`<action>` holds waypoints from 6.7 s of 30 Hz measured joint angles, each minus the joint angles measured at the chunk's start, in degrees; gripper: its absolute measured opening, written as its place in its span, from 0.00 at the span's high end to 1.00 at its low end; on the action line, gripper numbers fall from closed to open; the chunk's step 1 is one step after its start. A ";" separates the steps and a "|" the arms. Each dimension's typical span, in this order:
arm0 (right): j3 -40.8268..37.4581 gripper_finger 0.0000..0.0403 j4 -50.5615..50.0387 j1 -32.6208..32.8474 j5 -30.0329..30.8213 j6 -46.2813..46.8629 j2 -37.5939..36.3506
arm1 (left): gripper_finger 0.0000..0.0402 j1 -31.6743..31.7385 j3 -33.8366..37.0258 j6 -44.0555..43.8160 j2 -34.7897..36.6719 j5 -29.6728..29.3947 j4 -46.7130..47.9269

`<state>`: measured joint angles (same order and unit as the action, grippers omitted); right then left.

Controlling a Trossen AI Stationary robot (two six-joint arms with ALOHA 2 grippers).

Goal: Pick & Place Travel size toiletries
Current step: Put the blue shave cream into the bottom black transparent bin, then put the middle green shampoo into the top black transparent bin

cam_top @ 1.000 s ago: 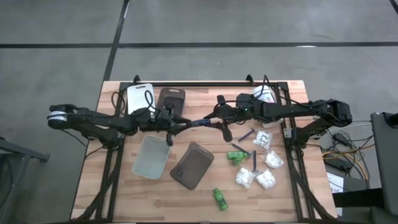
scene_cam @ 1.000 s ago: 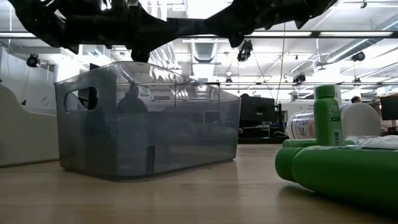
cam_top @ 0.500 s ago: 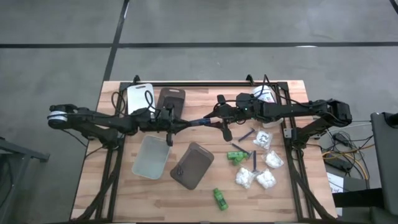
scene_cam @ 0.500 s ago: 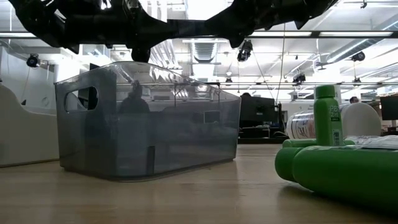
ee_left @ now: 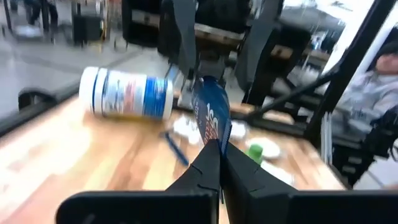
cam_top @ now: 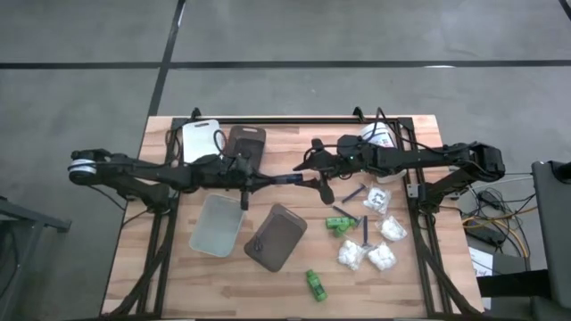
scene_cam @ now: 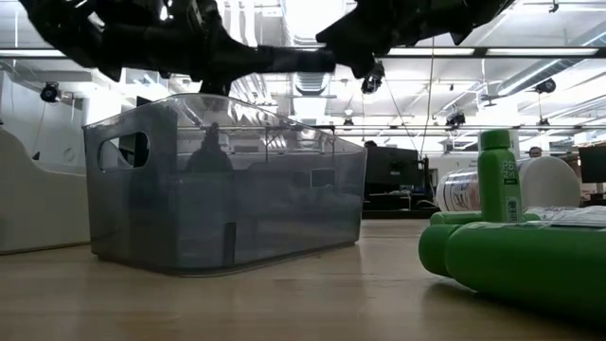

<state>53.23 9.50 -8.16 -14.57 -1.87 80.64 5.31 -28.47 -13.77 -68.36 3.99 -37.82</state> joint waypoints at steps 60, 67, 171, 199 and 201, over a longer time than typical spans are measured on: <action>-12.64 0.37 -1.84 -0.15 4.68 4.46 -1.55 | 0.99 -11.40 -64.00 12.50 -26.36 0.84 104.01; -16.62 0.42 3.11 -0.15 4.69 4.46 -1.77 | 0.99 -14.78 -67.34 19.64 -30.61 0.39 104.84; -25.59 0.36 18.47 -0.12 5.73 6.41 -1.77 | 0.89 -16.93 -47.86 27.29 -13.44 -0.66 91.60; -23.99 0.48 18.23 0.07 -0.72 13.43 -2.75 | 0.89 -16.57 8.83 24.56 25.02 -1.70 17.35; -22.51 0.48 16.28 0.07 -2.67 14.12 -3.06 | 0.88 -16.62 10.97 24.29 25.16 -1.70 11.99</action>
<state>30.72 25.78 -8.10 -17.23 12.25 77.58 -11.31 -17.50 10.52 -43.19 2.28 -25.83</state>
